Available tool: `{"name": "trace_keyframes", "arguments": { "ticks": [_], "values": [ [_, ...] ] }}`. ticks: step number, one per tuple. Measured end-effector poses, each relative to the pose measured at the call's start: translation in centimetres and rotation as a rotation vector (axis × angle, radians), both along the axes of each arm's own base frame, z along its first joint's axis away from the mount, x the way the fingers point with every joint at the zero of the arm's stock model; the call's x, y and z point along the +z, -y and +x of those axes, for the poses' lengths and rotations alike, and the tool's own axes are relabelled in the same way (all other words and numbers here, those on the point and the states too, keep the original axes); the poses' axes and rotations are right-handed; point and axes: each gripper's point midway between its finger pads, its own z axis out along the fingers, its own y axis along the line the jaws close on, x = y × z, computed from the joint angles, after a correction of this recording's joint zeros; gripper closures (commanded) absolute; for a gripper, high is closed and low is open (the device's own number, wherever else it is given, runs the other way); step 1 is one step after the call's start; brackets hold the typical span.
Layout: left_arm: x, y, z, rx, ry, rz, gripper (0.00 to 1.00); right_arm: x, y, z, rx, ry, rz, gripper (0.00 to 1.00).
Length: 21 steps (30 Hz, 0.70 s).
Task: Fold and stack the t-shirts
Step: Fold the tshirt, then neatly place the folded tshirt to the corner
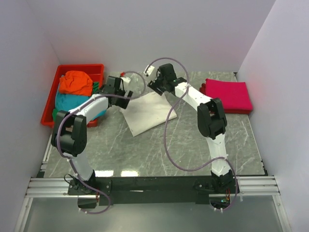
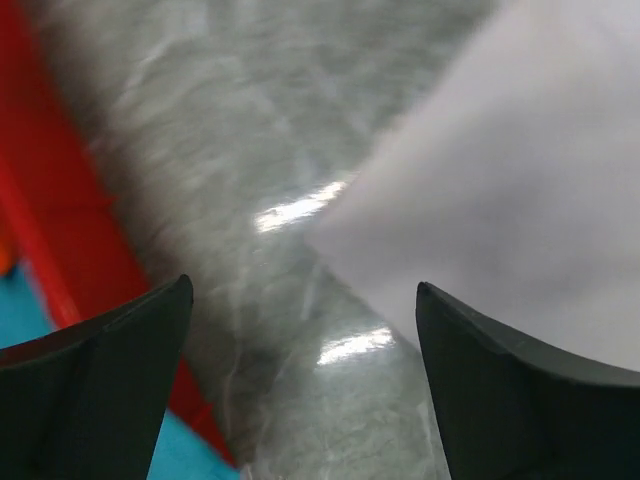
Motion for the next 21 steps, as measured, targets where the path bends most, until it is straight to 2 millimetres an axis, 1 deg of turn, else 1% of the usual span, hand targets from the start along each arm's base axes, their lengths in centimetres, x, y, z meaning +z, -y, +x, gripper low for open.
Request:
{"name": "trace_keyframes", "arguments": {
  "ticks": [2,3,4,6,8,9,10,11,12,13,15,17,18,19,21],
  "values": [
    [1.2,-1.5,0.7,0.160,0.024,-0.011,0.00,0.8,-0.1,0.4,-0.048,-0.011,0.052,0.27],
    [1.8,-1.9,0.8,0.210,0.037,-0.022,0.00,1.3,0.1,0.4,-0.064,-0.021,0.082,0.27],
    [2.4,-2.3,0.9,0.254,0.053,-0.039,0.00,1.5,0.2,0.4,-0.074,-0.035,0.111,0.27],
    [3.9,-2.1,0.7,0.288,0.074,-0.100,0.01,1.6,0.9,0.2,-0.099,-0.088,0.173,0.27],
    [6.2,-0.9,0.3,0.272,0.105,-0.200,0.07,1.3,2.0,-0.1,-0.126,-0.166,0.242,0.27],
    [7.4,0.0,-0.2,0.250,0.118,-0.259,0.10,1.0,2.8,-0.4,-0.145,-0.214,0.273,0.27],
    [8.8,0.9,-0.6,0.221,0.132,-0.320,0.17,0.8,3.4,-0.7,-0.157,-0.264,0.303,0.27],
    [9.9,1.9,-1.0,0.190,0.141,-0.380,0.19,0.7,3.8,-0.9,-0.170,-0.314,0.333,0.27],
    [10.7,2.7,-1.5,0.162,0.145,-0.427,0.20,0.8,4.3,-0.9,-0.182,-0.352,0.364,0.27],
    [11.4,3.9,-2.0,0.123,0.140,-0.498,0.25,0.9,4.7,-0.8,-0.195,-0.387,0.393,0.26],
    [11.1,5.0,-2.2,0.101,0.116,-0.553,0.27,0.8,5.0,-0.6,-0.217,-0.447,0.444,0.26],
    [9.2,5.9,-2.3,0.101,0.056,-0.591,0.34,0.1,4.5,-0.7,-0.236,-0.511,0.478,0.26],
    [7.8,6.2,-2.2,0.114,0.020,-0.600,0.37,-0.3,4.3,-1.0,-0.245,-0.543,0.486,0.26],
    [5.9,6.4,-2.1,0.138,-0.030,-0.603,0.44,-1.3,3.8,-1.4,-0.256,-0.592,0.494,0.25],
    [2.4,6.3,-1.9,0.188,-0.112,-0.600,0.51,-3.1,3.3,-2.4,-0.280,-0.670,0.496,0.25]
  ]
}}
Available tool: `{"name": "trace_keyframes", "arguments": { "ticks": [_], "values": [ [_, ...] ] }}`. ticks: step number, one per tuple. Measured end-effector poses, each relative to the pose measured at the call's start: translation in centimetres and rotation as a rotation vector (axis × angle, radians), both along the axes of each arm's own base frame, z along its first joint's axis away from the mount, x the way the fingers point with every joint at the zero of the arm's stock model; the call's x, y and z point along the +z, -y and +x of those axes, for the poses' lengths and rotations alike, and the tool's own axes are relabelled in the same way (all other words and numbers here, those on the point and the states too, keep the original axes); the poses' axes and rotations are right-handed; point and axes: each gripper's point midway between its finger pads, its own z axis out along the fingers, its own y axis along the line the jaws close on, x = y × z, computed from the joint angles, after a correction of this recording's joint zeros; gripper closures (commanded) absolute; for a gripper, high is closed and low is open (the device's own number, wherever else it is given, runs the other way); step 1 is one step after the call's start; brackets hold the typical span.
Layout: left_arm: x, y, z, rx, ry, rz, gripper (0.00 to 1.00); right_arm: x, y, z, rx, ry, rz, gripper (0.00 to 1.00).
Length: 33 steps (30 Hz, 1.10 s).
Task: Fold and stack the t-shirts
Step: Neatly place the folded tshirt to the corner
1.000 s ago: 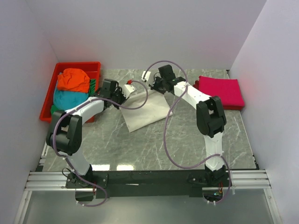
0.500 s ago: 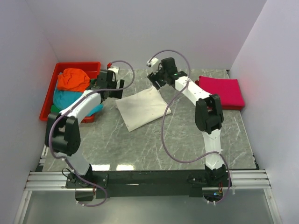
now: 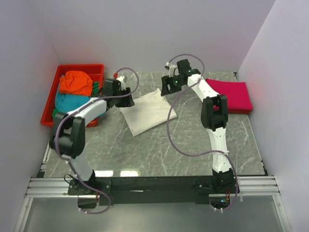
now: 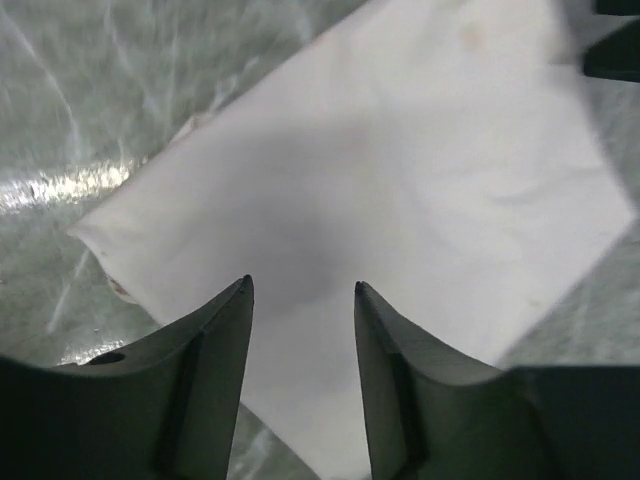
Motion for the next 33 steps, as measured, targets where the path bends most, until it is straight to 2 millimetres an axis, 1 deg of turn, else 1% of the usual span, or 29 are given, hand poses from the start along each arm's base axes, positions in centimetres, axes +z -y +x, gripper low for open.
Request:
{"name": "trace_keyframes", "arguments": {
  "ticks": [1,2,4,6,7,11,16,18,21,24,26,29,30,32,33],
  "values": [
    [-1.8,-0.2,0.1,0.015,-0.048,0.003,0.61,-1.0,-0.2,-0.6,-0.008,-0.047,0.000,0.25],
    [-3.5,-0.5,0.1,0.033,-0.091,0.003,0.64,-1.9,-0.2,-1.1,-0.016,-0.085,-0.001,0.25],
    [-6.3,-1.3,0.0,0.067,-0.166,0.012,0.65,-3.5,-0.3,-1.9,-0.031,-0.151,-0.009,0.25],
    [-8.2,-2.2,-0.1,0.107,-0.220,0.016,0.65,-4.3,-0.4,-2.6,-0.045,-0.199,-0.013,0.25],
    [-8.6,-2.5,-0.1,0.125,-0.236,0.011,0.65,-4.4,-0.4,-2.7,-0.054,-0.214,-0.011,0.25],
    [-8.8,-3.0,0.4,0.158,-0.247,0.005,0.65,-4.3,-0.6,-3.1,-0.071,-0.246,0.004,0.25],
    [-9.1,-2.6,1.5,0.167,-0.247,-0.011,0.66,-4.3,-1.2,-3.7,-0.085,-0.290,0.031,0.24],
    [-9.1,-2.6,1.6,0.169,-0.248,-0.019,0.66,-4.4,-1.4,-4.0,-0.091,-0.314,0.042,0.23],
    [-9.1,-2.5,1.7,0.171,-0.250,-0.029,0.66,-4.4,-1.9,-4.0,-0.098,-0.338,0.057,0.23],
    [-9.1,-2.5,1.7,0.170,-0.253,-0.034,0.66,-4.4,-2.3,-4.2,-0.108,-0.356,0.059,0.26],
    [-9.1,-2.5,1.8,0.169,-0.253,-0.038,0.66,-4.4,-2.6,-4.5,-0.106,-0.367,0.057,0.32],
    [-9.1,-2.4,1.8,0.165,-0.254,-0.043,0.66,-4.7,-3.4,-5.1,-0.100,-0.391,0.051,0.44],
    [-9.0,-2.4,1.8,0.164,-0.254,-0.045,0.66,-4.9,-3.6,-5.4,-0.097,-0.403,0.051,0.54],
    [-9.0,-2.4,1.8,0.161,-0.255,-0.044,0.65,-4.9,-3.9,-5.8,-0.093,-0.419,0.051,0.66],
    [-8.9,-2.4,1.8,0.159,-0.254,-0.044,0.62,-4.9,-4.0,-6.1,-0.090,-0.427,0.054,0.85]
  ]
}}
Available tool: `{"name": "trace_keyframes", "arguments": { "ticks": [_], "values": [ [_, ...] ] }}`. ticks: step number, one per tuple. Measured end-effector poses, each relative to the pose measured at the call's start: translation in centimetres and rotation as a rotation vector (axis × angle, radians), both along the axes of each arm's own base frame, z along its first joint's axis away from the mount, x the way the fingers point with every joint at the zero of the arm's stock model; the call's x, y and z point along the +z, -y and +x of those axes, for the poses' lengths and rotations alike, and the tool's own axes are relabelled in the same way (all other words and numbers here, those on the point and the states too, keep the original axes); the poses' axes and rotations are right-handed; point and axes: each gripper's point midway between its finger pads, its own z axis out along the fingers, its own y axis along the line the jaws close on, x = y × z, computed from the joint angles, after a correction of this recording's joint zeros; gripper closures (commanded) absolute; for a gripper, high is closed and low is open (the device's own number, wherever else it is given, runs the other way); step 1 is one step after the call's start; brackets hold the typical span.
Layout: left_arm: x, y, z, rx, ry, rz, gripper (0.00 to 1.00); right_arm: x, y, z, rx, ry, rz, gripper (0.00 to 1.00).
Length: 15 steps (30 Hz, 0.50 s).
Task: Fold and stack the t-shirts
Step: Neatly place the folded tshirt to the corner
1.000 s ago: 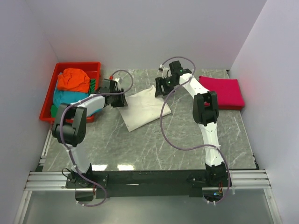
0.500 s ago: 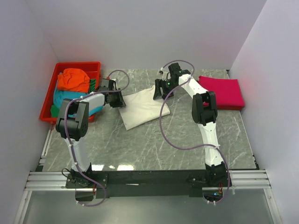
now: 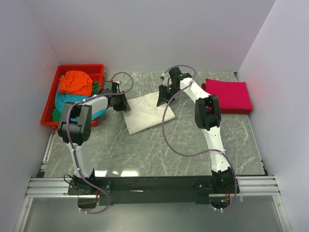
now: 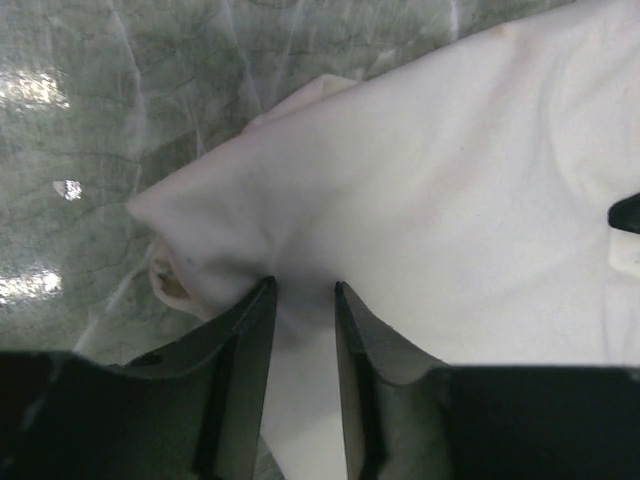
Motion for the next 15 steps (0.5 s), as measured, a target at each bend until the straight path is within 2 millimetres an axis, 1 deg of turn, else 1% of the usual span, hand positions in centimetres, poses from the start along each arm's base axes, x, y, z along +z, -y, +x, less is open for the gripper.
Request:
{"name": "trace_keyframes", "arguments": {
  "ticks": [1,2,3,4,5,7,8,9,10,11,12,14,15],
  "values": [
    [0.1,0.0,0.0,-0.004,0.002,0.001,0.57,0.0,-0.1,-0.1,0.003,-0.002,0.003,0.94],
    [0.4,0.0,-0.1,-0.010,0.008,0.002,0.52,0.1,-0.1,-0.2,0.002,-0.008,0.008,1.00],
    [0.8,0.0,-0.2,-0.018,0.014,0.008,0.45,0.2,-0.1,-0.2,0.001,-0.009,0.007,1.00],
    [1.4,-0.1,-0.5,-0.029,0.020,0.016,0.42,0.2,-0.1,-0.2,0.001,-0.008,0.004,1.00],
    [2.3,-0.2,-0.7,-0.042,0.031,0.023,0.35,0.2,0.1,-0.1,0.000,-0.004,0.000,1.00],
    [5.5,-0.4,-1.1,-0.074,0.097,0.040,0.27,0.2,0.8,0.3,0.002,0.027,-0.036,1.00],
    [7.9,-0.6,-1.2,-0.087,0.152,0.048,0.23,0.3,1.3,0.6,0.006,0.052,-0.065,1.00],
    [10.4,-0.8,-1.3,-0.095,0.217,0.058,0.17,0.5,1.9,0.8,0.009,0.085,-0.104,1.00],
    [13.5,-1.2,-1.6,-0.104,0.299,0.071,0.14,0.8,2.8,1.1,0.009,0.123,-0.153,1.00],
    [17.3,-1.6,-2.1,-0.106,0.401,0.082,0.13,1.3,3.9,1.2,0.012,0.160,-0.204,1.00],
    [20.8,-2.1,-2.9,-0.102,0.502,0.094,0.11,2.0,4.7,1.3,0.014,0.196,-0.243,1.00],
    [26.0,-3.1,-5.1,-0.093,0.668,0.113,0.09,4.4,6.8,1.5,0.015,0.284,-0.336,1.00],
    [27.6,-3.5,-6.4,-0.088,0.728,0.118,0.09,6.0,7.7,1.7,0.015,0.333,-0.374,1.00]
  ]
}}
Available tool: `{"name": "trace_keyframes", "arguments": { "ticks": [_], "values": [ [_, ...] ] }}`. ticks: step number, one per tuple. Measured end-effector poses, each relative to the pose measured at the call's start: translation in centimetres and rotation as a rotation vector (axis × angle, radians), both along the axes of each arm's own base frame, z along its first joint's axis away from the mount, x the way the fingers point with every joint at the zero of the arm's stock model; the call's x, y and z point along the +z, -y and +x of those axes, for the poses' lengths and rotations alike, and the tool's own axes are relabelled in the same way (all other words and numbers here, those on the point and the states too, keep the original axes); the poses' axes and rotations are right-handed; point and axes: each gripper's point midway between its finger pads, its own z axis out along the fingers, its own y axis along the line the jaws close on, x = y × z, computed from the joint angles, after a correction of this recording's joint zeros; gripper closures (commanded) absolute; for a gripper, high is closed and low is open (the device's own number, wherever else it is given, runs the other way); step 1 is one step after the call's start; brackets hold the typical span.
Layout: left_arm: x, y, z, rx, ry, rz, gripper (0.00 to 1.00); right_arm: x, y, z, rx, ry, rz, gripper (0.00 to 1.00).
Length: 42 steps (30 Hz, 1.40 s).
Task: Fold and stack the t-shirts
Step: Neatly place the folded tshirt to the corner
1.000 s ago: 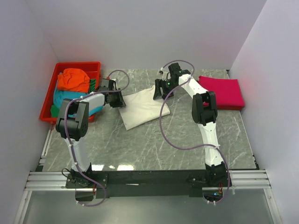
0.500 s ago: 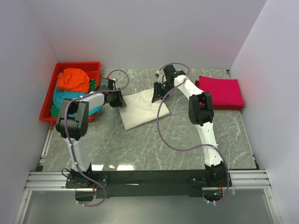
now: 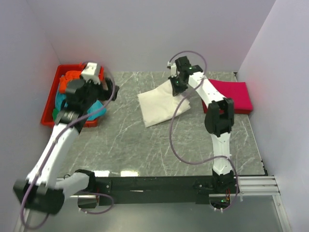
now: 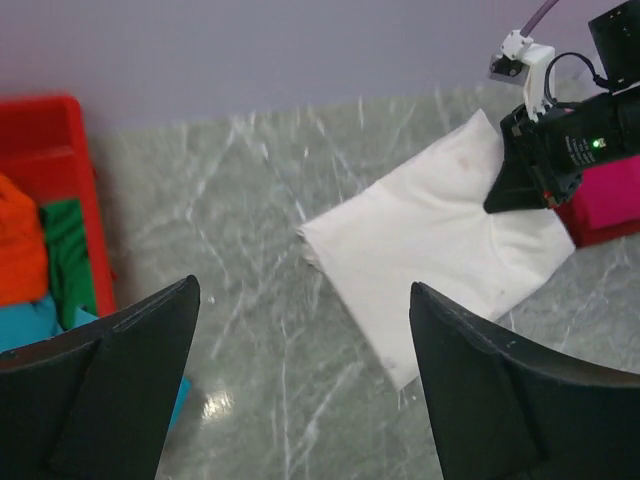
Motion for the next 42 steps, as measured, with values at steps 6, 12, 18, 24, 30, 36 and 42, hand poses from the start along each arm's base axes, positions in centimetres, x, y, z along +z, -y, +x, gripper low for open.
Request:
{"name": "trace_keyframes", "arguments": {
  "ticks": [6,12,18,24,30,36,42],
  "values": [
    [-2.9,-1.4,-5.4,-0.011,0.063,0.036,0.09,8.3,4.8,-0.3,0.008,0.232,-0.159,1.00],
    [-10.6,-1.8,-6.9,-0.025,-0.143,0.107,0.09,10.8,8.8,-0.2,0.004,0.295,-0.239,1.00],
    [-10.3,-1.8,-7.0,-0.037,-0.129,0.116,0.07,10.9,11.6,-0.5,0.013,0.271,-0.292,1.00],
    [-10.4,-1.6,-7.1,-0.049,-0.132,0.112,0.04,13.1,13.6,-0.7,0.017,0.295,-0.316,1.00],
    [-10.4,-1.3,-7.2,-0.068,-0.132,0.110,0.04,17.2,16.8,-1.0,-0.044,0.370,-0.326,1.00],
    [-10.4,-1.1,-7.3,-0.083,-0.128,0.116,0.04,20.3,19.3,-1.2,-0.092,0.429,-0.339,1.00],
    [-10.4,-1.1,-7.3,-0.088,-0.126,0.119,0.04,20.7,20.6,-1.5,-0.105,0.430,-0.349,1.00]
  ]
}}
